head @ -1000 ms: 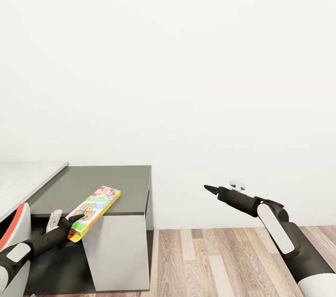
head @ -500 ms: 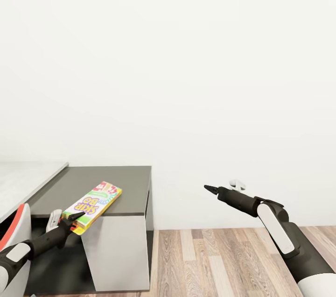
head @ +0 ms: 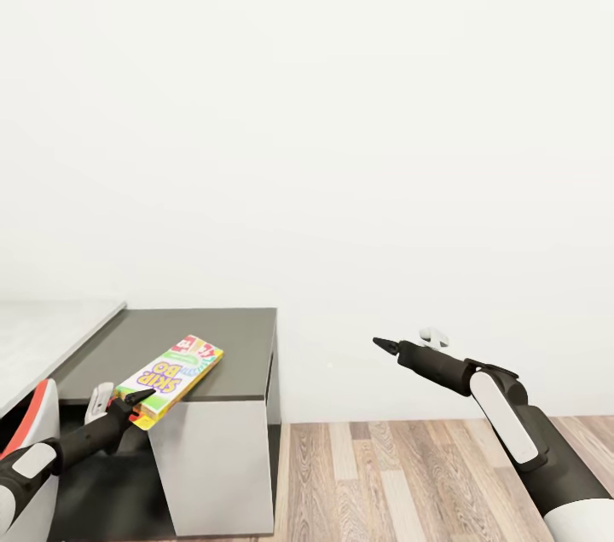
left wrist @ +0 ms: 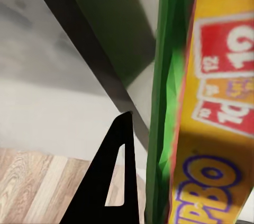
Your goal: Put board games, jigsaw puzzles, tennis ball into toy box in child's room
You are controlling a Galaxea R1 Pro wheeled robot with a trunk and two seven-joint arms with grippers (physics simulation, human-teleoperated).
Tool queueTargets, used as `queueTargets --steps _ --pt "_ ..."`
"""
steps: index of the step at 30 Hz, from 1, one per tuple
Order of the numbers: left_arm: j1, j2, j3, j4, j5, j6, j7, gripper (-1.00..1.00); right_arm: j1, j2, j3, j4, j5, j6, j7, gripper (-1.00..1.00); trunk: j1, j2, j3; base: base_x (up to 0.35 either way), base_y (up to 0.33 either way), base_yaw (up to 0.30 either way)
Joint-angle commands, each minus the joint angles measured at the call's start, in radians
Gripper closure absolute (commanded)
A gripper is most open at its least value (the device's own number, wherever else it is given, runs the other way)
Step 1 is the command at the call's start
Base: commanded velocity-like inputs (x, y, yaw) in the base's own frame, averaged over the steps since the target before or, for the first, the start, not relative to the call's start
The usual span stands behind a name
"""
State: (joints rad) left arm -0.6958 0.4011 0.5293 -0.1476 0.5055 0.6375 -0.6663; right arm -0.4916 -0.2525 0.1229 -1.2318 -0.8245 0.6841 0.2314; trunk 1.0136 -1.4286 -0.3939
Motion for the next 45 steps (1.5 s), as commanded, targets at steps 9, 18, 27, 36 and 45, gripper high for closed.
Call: queueTargets --steps 9,18,27,36,45 --pt "-0.001 -0.001 0.001 0.000 0.002 0.005 -0.001 1.00 -0.001 -0.001 0.000 -0.002 0.001 -0.002 0.006 -1.00 -0.035 0.063 0.027 0.000 0.000 0.000" --pt "-0.001 -0.001 0.001 0.000 0.002 0.005 -0.001 1.00 -0.001 -0.001 -0.002 -0.003 0.000 0.000 0.008 -1.00 -0.069 0.126 0.055 0.000 0.000 0.000" --pt "-0.001 -0.001 0.001 0.000 0.002 0.005 -0.001 1.00 -0.001 0.002 -0.002 -0.002 -0.003 -0.006 0.007 -1.00 -0.104 0.189 0.083 0.000 0.000 0.000" --pt "-0.001 0.000 0.001 0.000 0.002 0.006 -0.001 1.00 -0.001 0.015 -0.002 -0.001 -0.001 -0.006 0.005 -1.00 -0.138 0.252 0.112 0.000 0.000 0.000" --pt "-0.001 0.025 -0.004 -0.133 -0.002 0.180 0.002 1.00 -0.001 0.016 -0.002 0.000 -0.001 -0.008 0.004 -1.00 -0.173 0.315 0.140 0.000 0.000 0.000"
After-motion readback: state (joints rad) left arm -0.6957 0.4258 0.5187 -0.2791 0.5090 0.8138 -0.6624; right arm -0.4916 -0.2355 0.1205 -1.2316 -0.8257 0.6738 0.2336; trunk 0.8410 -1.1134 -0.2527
